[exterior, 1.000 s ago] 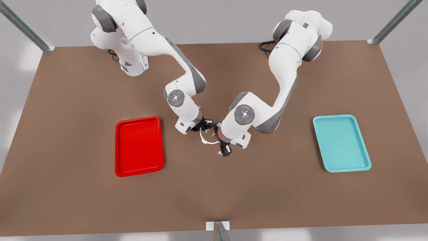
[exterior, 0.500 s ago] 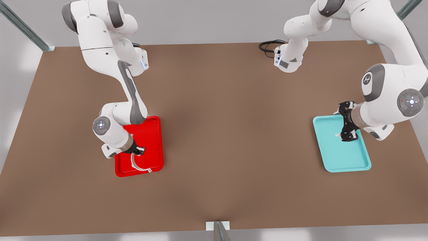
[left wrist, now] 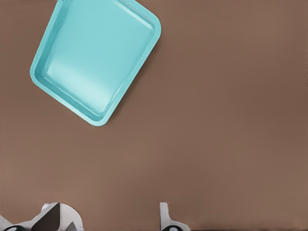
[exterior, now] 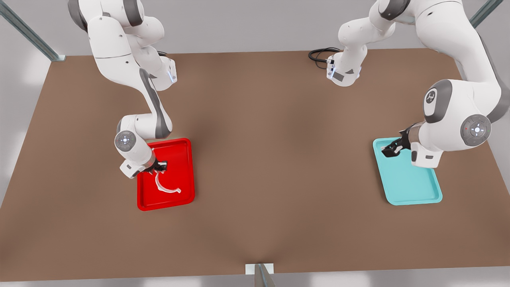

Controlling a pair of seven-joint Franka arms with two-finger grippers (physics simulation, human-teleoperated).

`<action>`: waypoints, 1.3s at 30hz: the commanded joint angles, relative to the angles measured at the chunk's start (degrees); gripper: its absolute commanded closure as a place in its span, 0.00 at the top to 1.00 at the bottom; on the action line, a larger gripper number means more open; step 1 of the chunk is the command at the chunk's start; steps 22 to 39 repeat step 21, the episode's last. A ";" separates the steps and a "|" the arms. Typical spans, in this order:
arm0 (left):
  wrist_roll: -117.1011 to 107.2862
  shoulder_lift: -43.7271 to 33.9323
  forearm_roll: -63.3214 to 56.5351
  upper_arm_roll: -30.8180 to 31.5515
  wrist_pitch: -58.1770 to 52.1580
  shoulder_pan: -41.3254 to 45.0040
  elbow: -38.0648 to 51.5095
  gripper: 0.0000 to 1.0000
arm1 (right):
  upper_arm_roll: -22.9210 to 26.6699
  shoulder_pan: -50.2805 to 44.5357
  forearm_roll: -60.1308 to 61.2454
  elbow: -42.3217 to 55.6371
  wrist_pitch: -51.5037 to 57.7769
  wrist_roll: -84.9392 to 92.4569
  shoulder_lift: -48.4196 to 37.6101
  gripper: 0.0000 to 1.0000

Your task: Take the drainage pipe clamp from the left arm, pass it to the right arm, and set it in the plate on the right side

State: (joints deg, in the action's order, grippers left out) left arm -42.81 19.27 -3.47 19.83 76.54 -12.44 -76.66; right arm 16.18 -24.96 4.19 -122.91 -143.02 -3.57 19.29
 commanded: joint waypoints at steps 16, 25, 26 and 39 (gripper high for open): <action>34.02 -0.03 -0.31 0.04 -1.57 -0.04 0.11 1.00 | 2.28 3.43 -0.06 31.68 61.19 -3.20 -14.28 1.00; 33.94 -0.03 -0.57 -0.05 -1.31 -0.48 1.69 1.00 | 4.21 5.89 -1.47 35.20 61.01 1.55 -12.96 1.00; 33.94 -0.03 -0.57 -0.05 -1.31 -0.48 1.69 1.00 | 4.21 5.89 -1.47 35.20 61.01 1.55 -12.96 1.00; 33.94 -0.03 -0.57 -0.05 -1.31 -0.48 1.69 1.00 | 4.21 5.89 -1.47 35.20 61.01 1.55 -12.96 1.00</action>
